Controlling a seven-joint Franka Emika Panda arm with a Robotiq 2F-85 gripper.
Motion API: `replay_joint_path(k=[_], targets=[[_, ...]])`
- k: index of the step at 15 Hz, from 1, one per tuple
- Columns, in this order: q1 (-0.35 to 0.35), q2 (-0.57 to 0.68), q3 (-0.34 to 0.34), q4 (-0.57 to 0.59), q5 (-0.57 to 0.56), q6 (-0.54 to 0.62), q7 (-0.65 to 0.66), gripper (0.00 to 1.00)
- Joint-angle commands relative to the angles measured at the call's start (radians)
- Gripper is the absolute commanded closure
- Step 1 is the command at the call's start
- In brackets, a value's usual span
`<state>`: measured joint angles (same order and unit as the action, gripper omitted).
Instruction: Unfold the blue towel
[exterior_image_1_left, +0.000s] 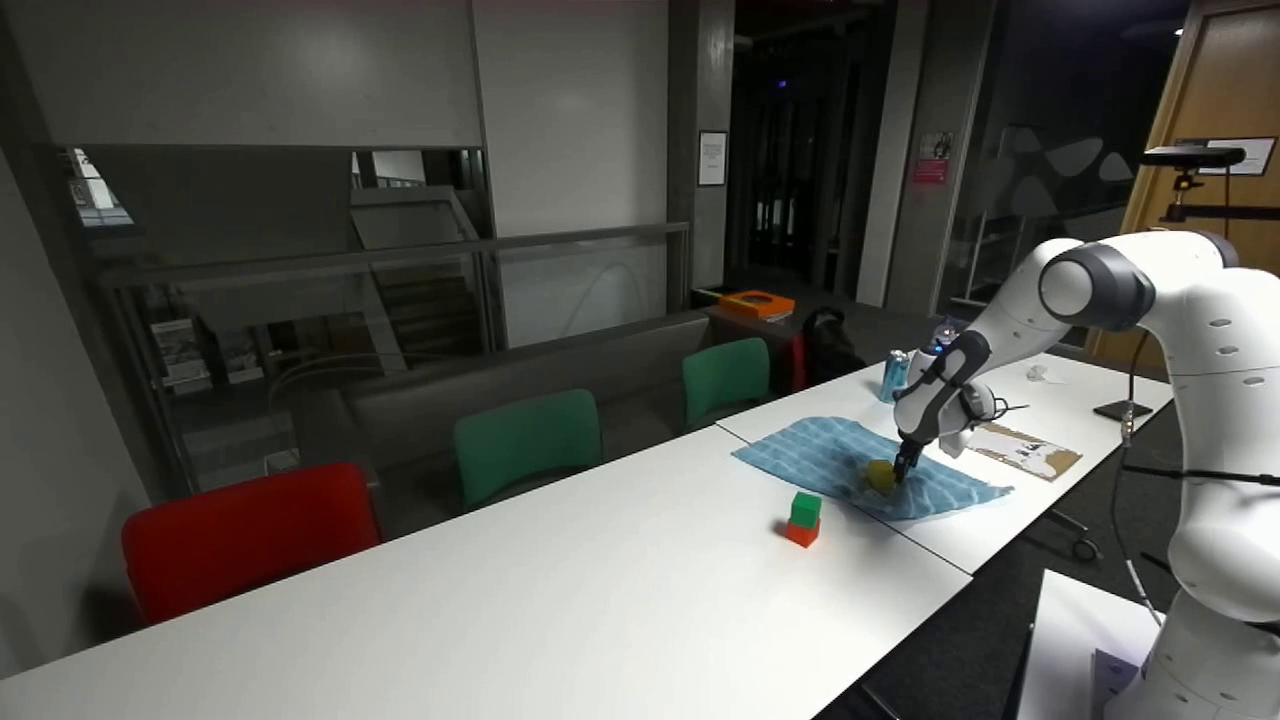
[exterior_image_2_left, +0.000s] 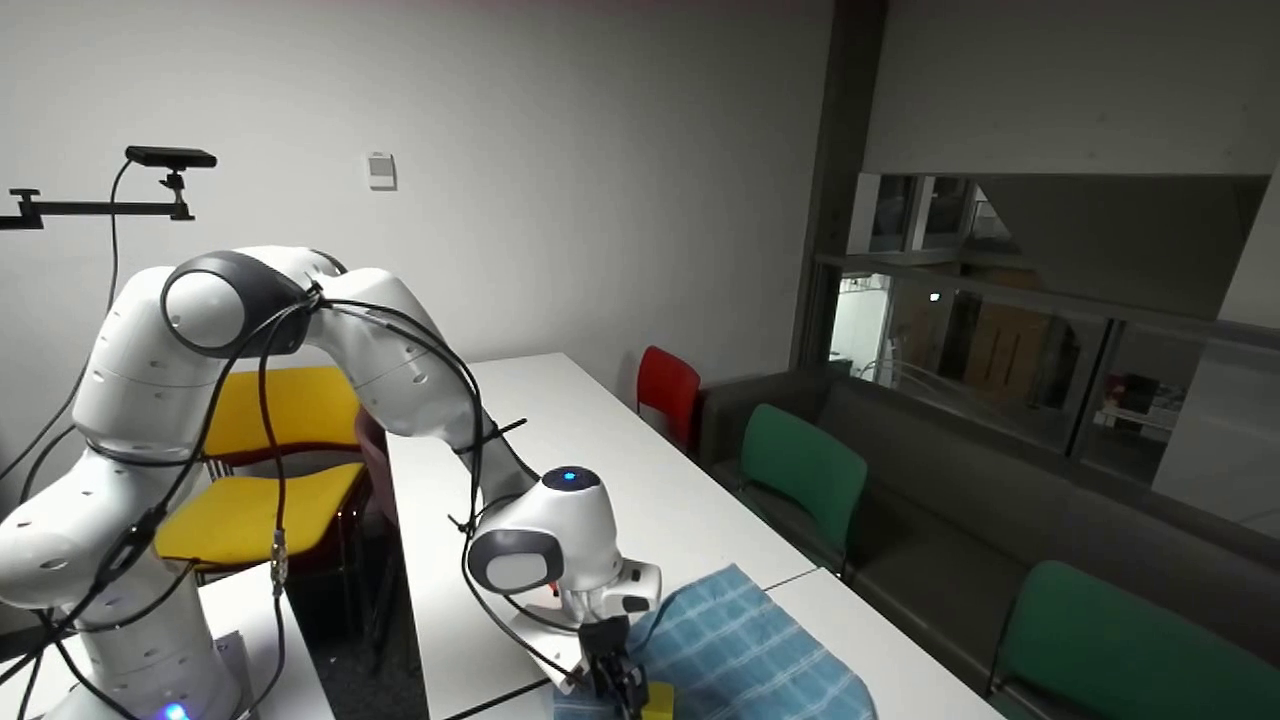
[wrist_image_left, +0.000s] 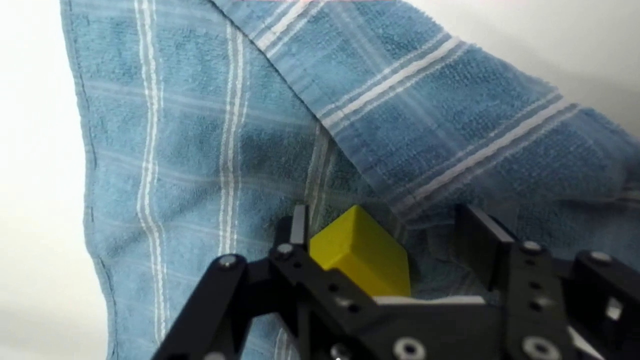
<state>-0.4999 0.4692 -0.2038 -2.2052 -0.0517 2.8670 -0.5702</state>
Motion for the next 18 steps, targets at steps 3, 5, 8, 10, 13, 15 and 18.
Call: replay_joint_path(k=[3, 5, 8, 10, 13, 15, 18], targets=[[-0.017, 0.026, 0.013, 0.041, -0.053, 0.014, -0.01, 0.69], [-0.013, 0.026, 0.009, 0.044, -0.064, 0.01, -0.005, 0.84], [-0.004, 0.028, -0.004, 0.045, -0.09, 0.011, 0.0, 0.55], [-0.006, 0.036, -0.004, 0.052, -0.101, -0.001, -0.004, 0.49], [-0.006, 0.057, -0.009, 0.077, -0.107, -0.062, -0.001, 0.27], [-0.015, 0.072, 0.001, 0.099, -0.1, -0.112, -0.013, 0.11], [-0.014, 0.086, -0.001, 0.131, -0.097, -0.185, -0.015, 0.0]])
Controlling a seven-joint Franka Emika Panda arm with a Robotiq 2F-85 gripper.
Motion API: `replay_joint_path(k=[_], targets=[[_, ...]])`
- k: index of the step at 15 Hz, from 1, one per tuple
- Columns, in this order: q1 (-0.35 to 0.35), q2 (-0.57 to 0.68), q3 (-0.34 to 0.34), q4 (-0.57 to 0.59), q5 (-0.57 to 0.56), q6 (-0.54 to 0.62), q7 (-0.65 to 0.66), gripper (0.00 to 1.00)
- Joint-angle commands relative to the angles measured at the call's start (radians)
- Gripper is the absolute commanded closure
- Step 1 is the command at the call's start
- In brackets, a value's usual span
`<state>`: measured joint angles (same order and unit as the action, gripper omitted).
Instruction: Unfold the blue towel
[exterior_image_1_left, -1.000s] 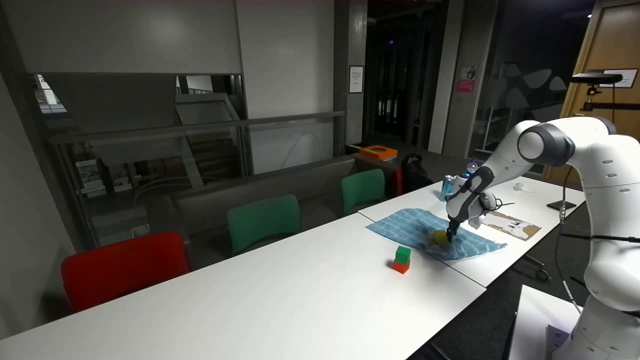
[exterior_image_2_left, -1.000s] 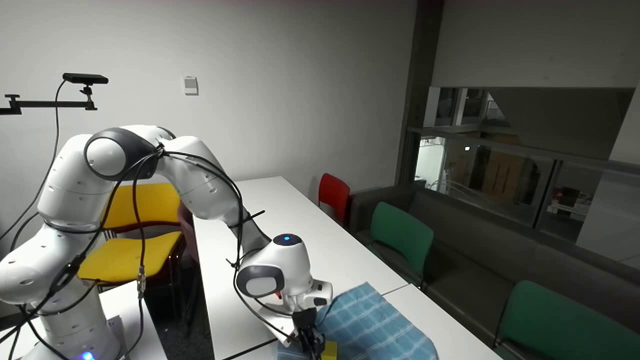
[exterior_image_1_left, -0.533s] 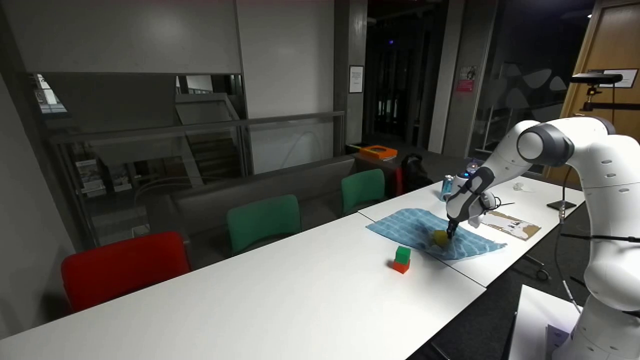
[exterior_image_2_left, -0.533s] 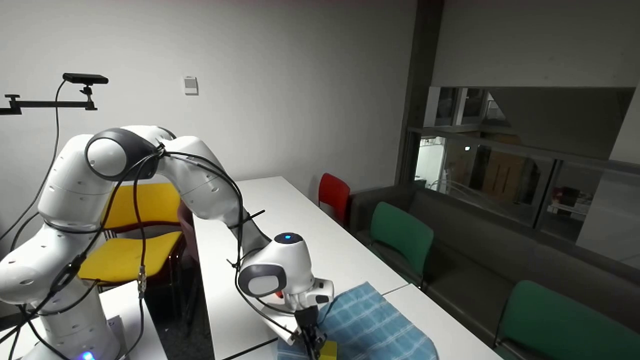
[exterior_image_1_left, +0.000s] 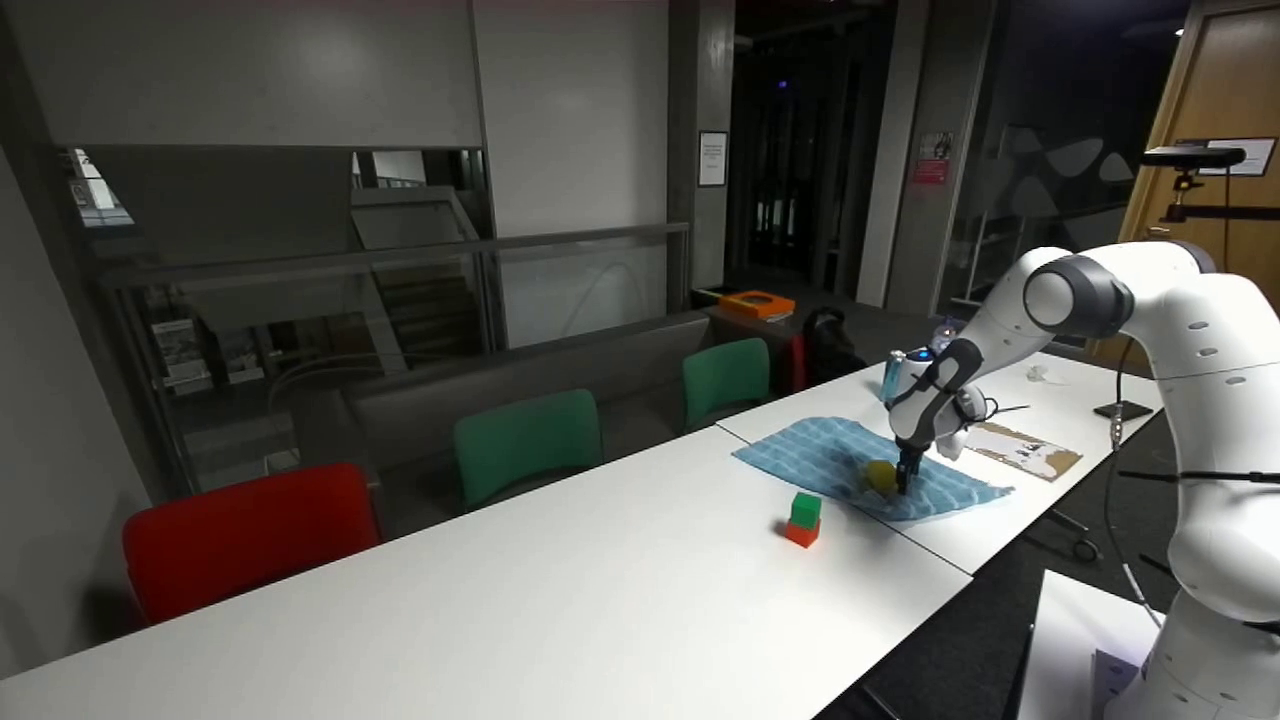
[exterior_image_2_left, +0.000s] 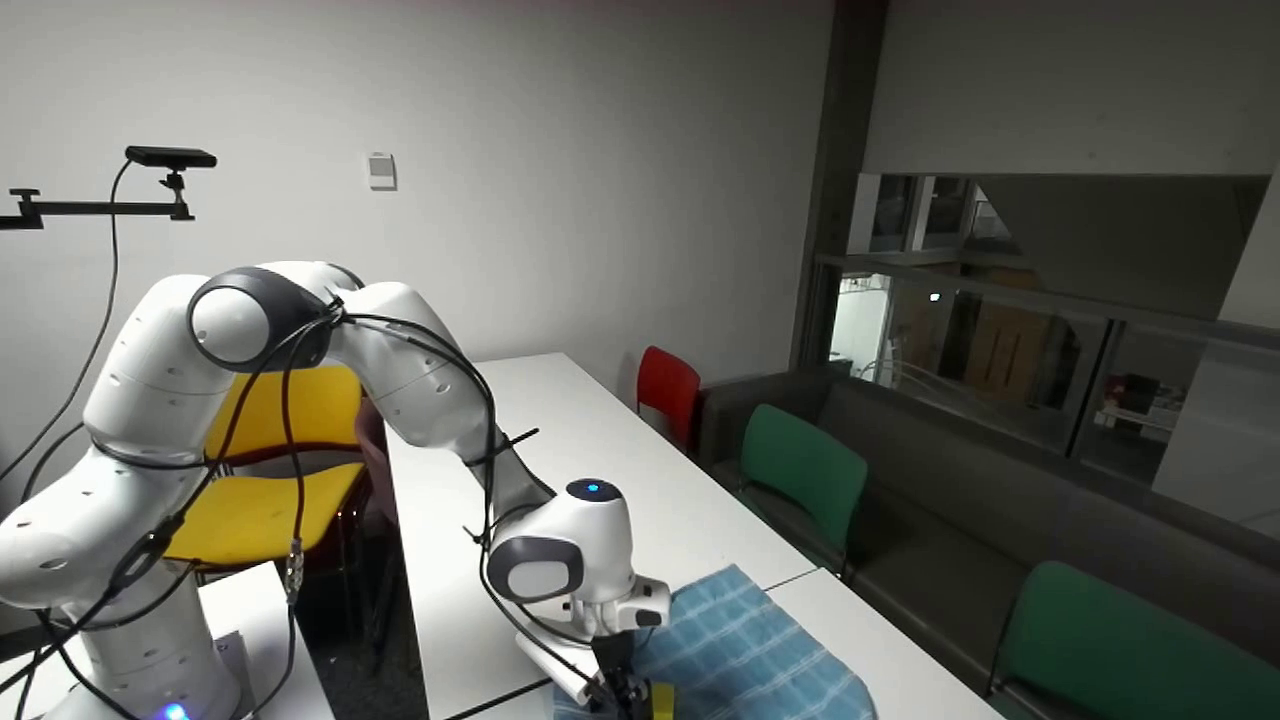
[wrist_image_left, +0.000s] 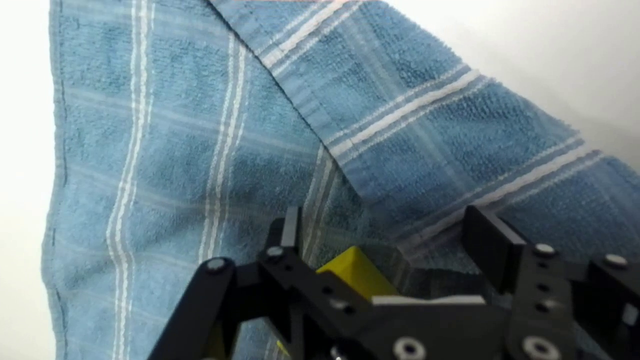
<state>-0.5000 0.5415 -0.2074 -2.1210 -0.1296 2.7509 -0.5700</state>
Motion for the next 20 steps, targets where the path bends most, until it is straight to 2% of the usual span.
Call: replay_joint_path(k=[1, 3, 5, 8, 11, 20], targets=[[-0.026, 0.01, 0.015, 0.053, -0.006, -0.089, -0.028, 0.0], [-0.049, -0.009, 0.035, 0.055, 0.021, -0.121, -0.052, 0.0], [-0.073, -0.026, 0.056, 0.054, 0.047, -0.143, -0.09, 0.05], [-0.136, -0.05, 0.115, 0.05, 0.113, -0.165, -0.211, 0.0], [-0.187, -0.079, 0.165, 0.032, 0.19, -0.179, -0.343, 0.0], [-0.188, -0.092, 0.174, 0.043, 0.311, -0.311, -0.501, 0.0]])
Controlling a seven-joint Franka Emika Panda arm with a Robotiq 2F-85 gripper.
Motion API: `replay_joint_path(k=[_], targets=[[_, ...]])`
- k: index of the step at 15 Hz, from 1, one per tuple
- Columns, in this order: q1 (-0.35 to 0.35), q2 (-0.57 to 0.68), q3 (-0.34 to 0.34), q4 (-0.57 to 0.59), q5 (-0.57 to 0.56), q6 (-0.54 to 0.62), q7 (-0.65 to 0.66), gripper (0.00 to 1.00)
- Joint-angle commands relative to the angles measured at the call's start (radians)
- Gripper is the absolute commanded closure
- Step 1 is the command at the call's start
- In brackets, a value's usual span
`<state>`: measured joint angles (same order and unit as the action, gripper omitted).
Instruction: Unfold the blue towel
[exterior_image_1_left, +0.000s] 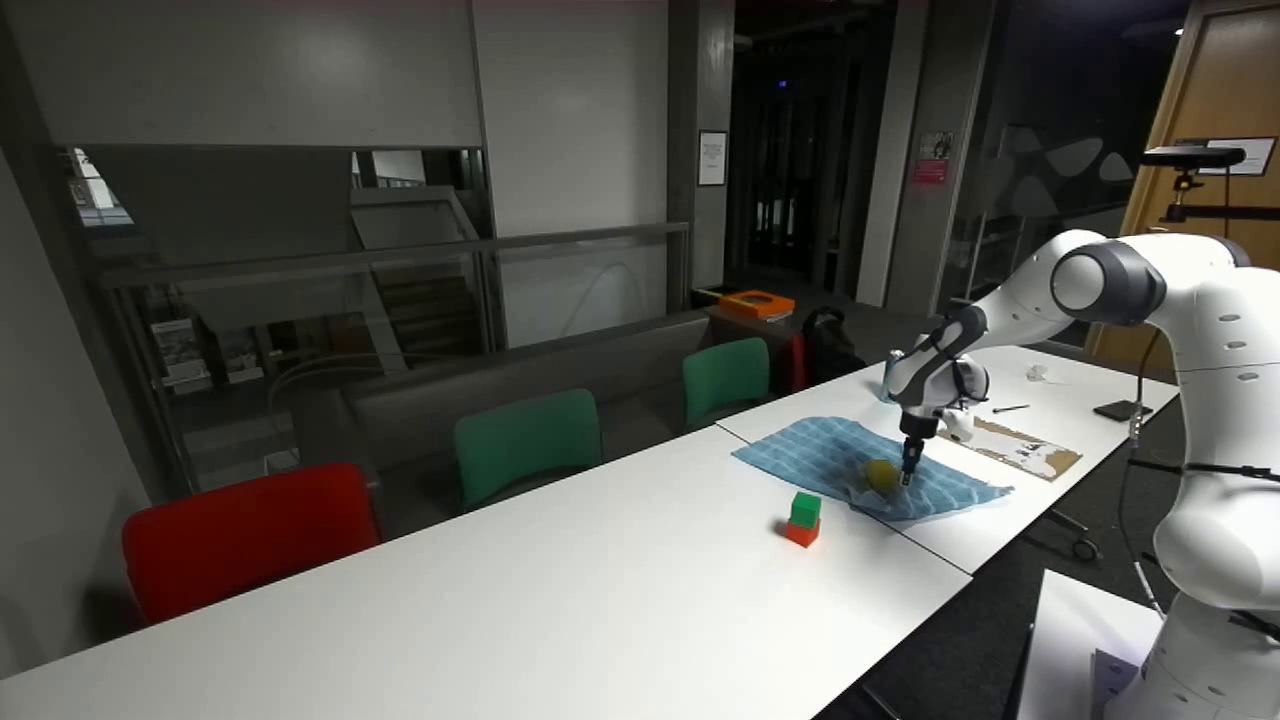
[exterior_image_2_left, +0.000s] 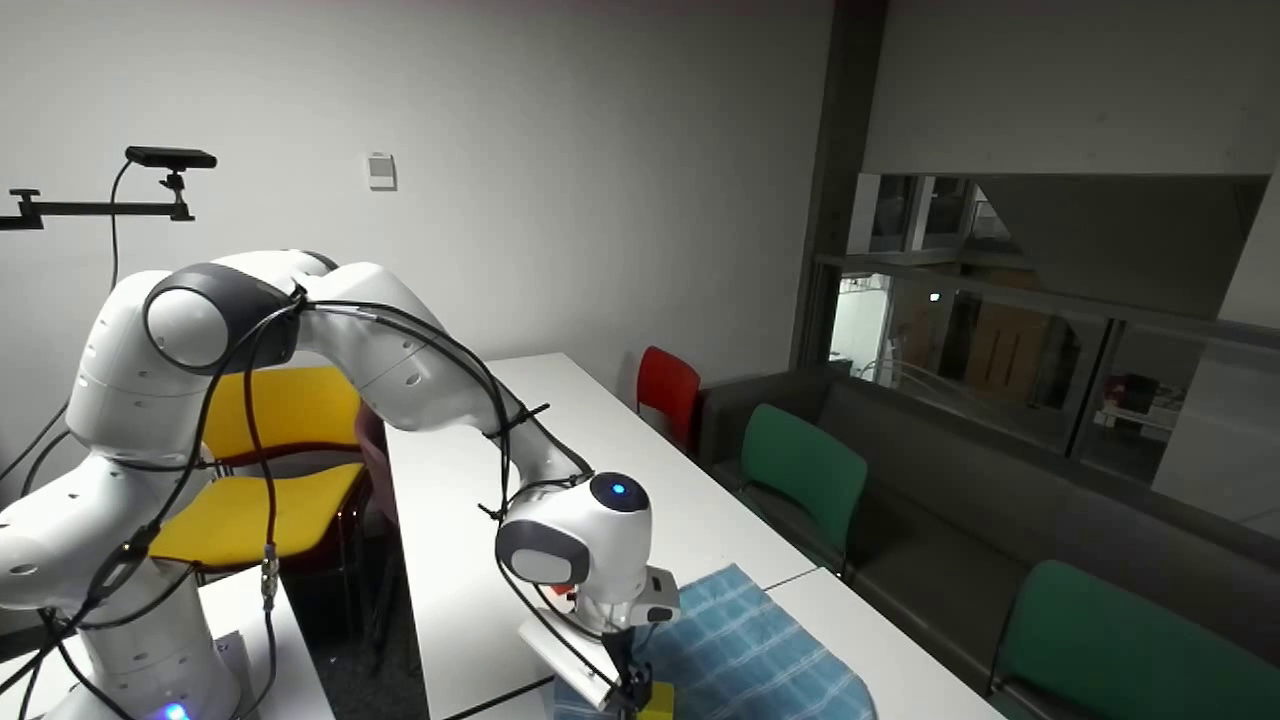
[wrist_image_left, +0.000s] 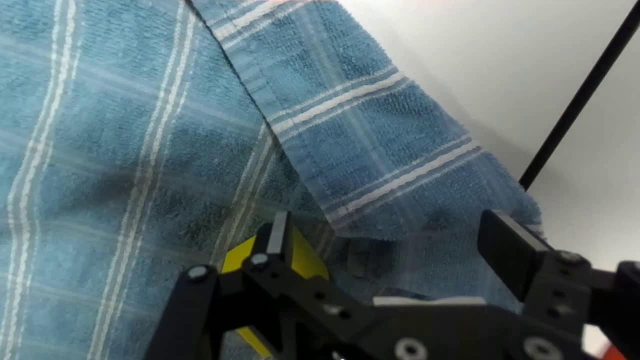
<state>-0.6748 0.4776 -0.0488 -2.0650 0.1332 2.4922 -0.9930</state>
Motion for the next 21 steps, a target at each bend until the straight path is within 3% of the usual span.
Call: replay_joint_path(k=[1, 13, 21], targets=[[-0.01, -0.028, 0.015, -0.016, 0.058, -0.062, -0.09, 0.0], [0.019, 0.02, 0.012, 0.001, 0.084, -0.019, -0.118, 0.0], [0.013, 0.072, 0.026, 0.004, 0.075, 0.095, -0.14, 0.0]])
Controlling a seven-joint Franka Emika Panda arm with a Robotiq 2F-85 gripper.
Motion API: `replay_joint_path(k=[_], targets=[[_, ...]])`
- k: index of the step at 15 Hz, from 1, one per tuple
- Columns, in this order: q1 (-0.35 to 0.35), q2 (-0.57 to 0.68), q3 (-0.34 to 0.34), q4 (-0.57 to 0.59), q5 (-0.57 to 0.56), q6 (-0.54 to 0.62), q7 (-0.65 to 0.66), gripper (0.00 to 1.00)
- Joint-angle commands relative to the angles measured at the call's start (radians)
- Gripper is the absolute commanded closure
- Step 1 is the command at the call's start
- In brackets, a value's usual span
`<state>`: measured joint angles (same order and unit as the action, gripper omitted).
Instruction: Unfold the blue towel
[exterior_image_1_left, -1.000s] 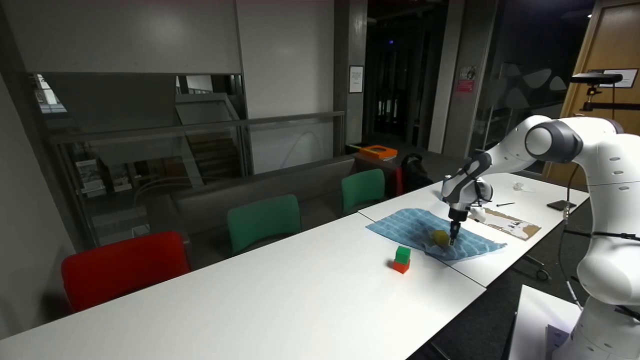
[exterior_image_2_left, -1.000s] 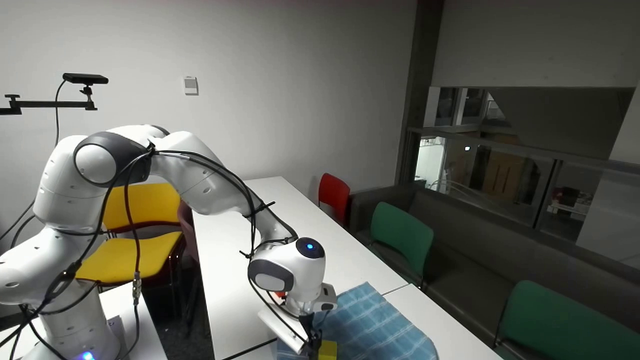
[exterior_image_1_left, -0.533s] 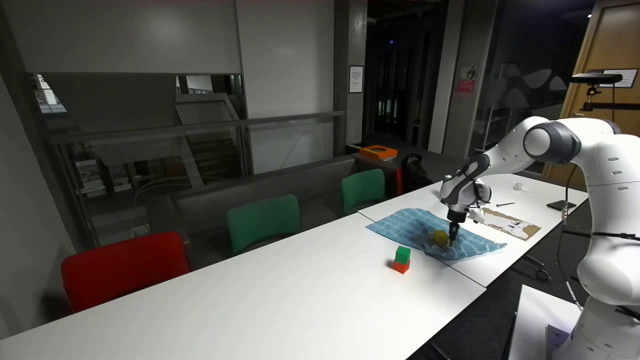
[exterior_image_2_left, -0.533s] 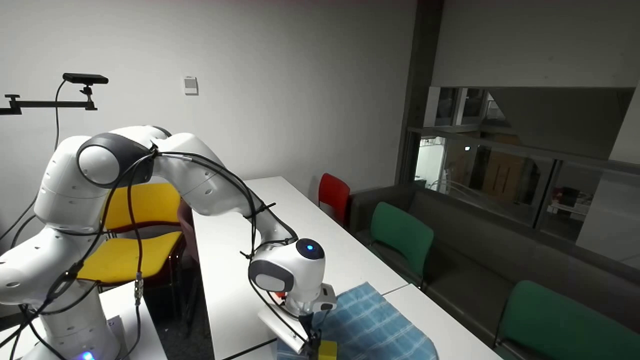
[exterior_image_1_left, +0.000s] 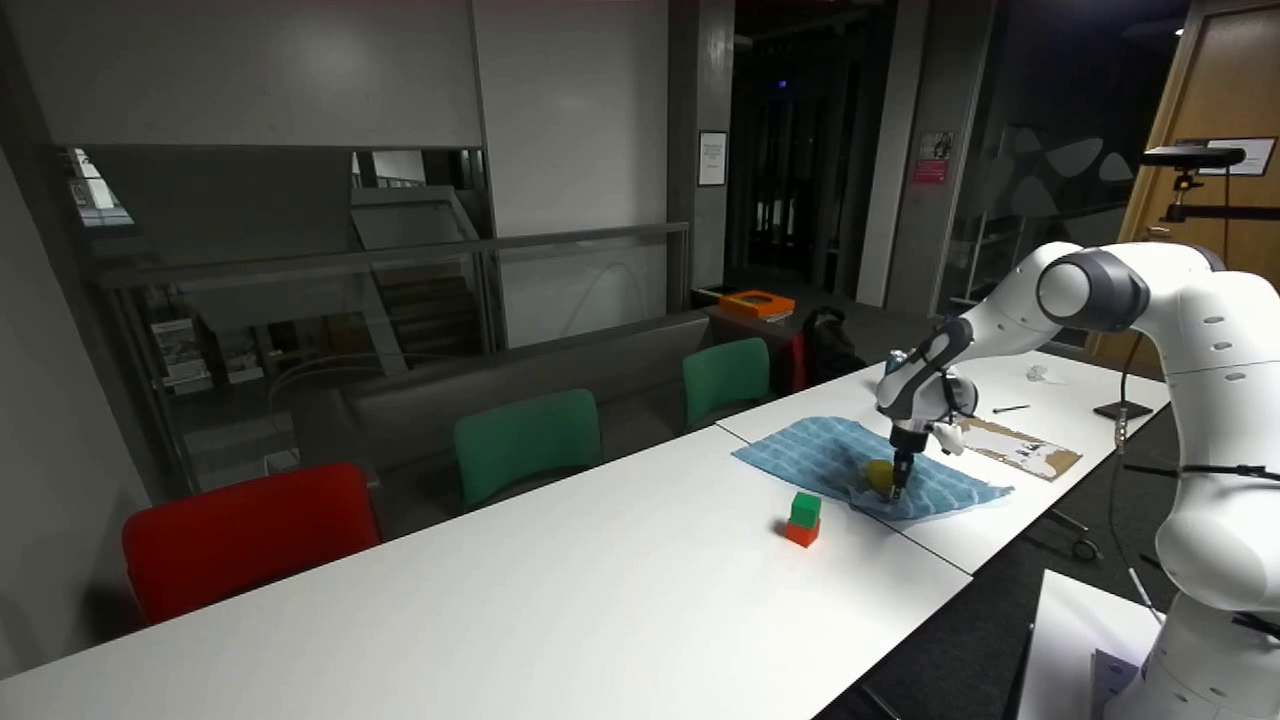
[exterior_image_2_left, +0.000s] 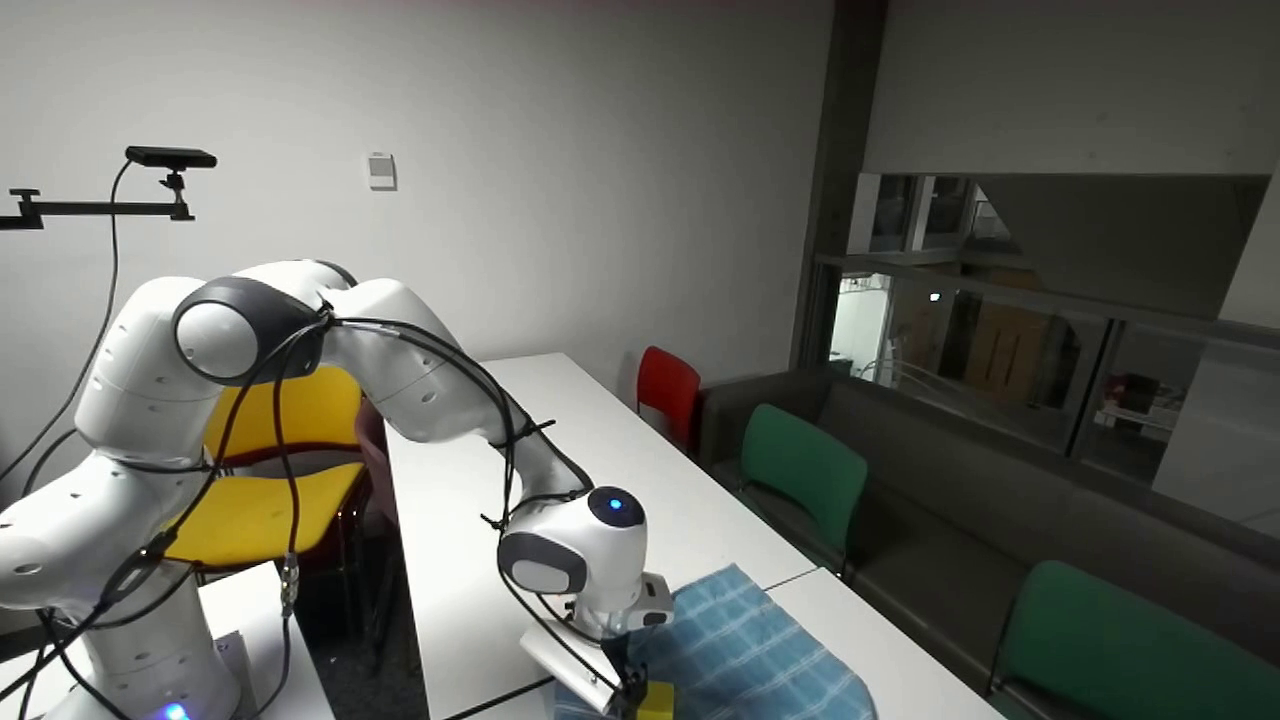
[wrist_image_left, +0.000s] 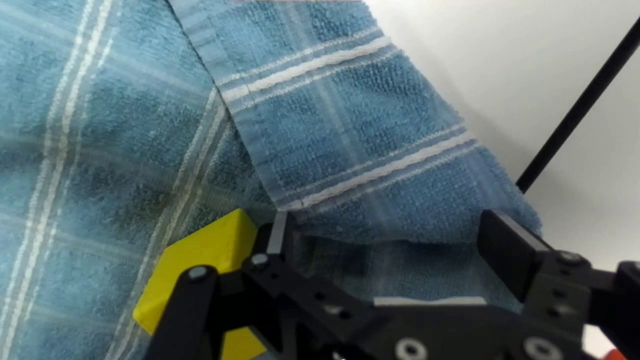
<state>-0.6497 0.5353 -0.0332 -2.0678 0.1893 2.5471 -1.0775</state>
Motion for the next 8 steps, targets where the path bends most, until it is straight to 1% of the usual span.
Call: replay_joint_path(k=[1, 8], targets=[[-0.012, 0.02, 0.011, 0.008, 0.015, 0.048, -0.053, 0.0], [-0.012, 0.031, 0.004, 0.013, -0.001, 0.056, -0.041, 0.0]])
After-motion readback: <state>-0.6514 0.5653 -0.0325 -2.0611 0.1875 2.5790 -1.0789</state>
